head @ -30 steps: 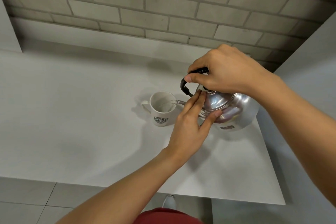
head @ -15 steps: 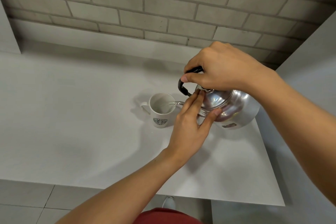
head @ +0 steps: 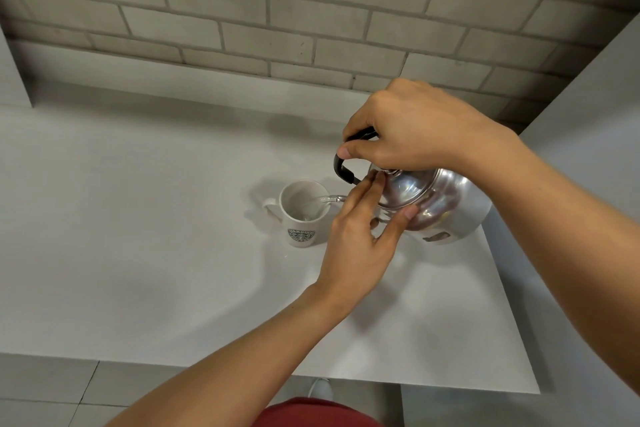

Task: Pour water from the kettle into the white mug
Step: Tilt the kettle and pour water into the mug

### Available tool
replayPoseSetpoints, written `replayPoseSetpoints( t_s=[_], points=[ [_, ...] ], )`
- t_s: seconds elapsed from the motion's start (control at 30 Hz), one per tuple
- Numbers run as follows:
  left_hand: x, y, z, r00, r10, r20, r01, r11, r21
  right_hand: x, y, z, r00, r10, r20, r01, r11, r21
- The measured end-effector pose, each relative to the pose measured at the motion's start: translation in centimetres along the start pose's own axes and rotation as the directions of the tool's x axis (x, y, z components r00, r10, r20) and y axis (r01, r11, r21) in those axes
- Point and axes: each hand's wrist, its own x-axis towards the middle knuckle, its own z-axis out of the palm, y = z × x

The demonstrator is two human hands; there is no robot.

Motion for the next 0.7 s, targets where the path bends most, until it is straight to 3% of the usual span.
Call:
replayPoseSetpoints(
  t_s=[0.7],
  points=[
    [0.09,0.40,0.28,0.999,0.018,-0.051,-0.022,0.996,-0.088,0.53,-0.54,-0.26,1.000,0.007,-0.019,-0.009,0.997,-0.083]
  ],
)
